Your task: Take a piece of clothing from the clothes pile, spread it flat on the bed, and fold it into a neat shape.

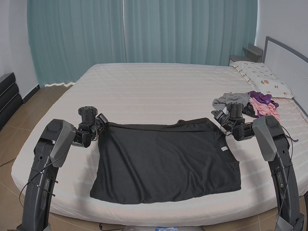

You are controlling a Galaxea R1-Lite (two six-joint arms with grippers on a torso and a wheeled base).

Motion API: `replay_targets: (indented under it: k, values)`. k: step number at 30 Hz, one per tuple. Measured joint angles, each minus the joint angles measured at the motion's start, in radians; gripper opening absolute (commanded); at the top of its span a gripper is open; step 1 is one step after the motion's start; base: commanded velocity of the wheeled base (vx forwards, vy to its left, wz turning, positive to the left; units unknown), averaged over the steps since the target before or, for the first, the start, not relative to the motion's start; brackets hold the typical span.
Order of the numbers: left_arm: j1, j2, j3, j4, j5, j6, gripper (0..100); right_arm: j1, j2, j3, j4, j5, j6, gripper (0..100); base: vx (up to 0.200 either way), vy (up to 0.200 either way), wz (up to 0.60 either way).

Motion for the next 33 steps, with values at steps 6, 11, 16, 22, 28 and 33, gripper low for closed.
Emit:
replay_targets:
  k: [6,11,16,22,28,33]
  values:
    - [0.003,-0.011,0.037,0.0,0.011,-0.002,100,-0.013,-0.048,0.092,-0.008,0.005,0.005,100,0.0,0.0,0.0]
    - [0.012,-0.079,0.137,-0.003,-0.001,-0.005,100,-0.03,-0.136,0.252,-0.031,0.02,0.01,100,0.0,0.0,0.0]
    - [0.02,-0.2,0.281,-0.006,-0.04,-0.025,100,-0.049,-0.253,0.466,-0.086,0.059,0.012,100,0.0,0.0,0.0]
    - [0.025,-0.362,0.476,-0.009,-0.101,-0.061,100,-0.063,-0.397,0.747,-0.201,0.105,0.013,100,0.0,0.0,0.0]
    - [0.024,-0.516,0.701,-0.023,-0.151,-0.096,100,-0.068,-0.529,1.053,-0.367,0.135,0.01,100,0.0,0.0,0.0]
    - [0.015,-0.621,0.9,-0.057,-0.178,-0.143,100,-0.068,-0.612,1.288,-0.487,0.159,-0.005,100,0.0,0.0,0.0]
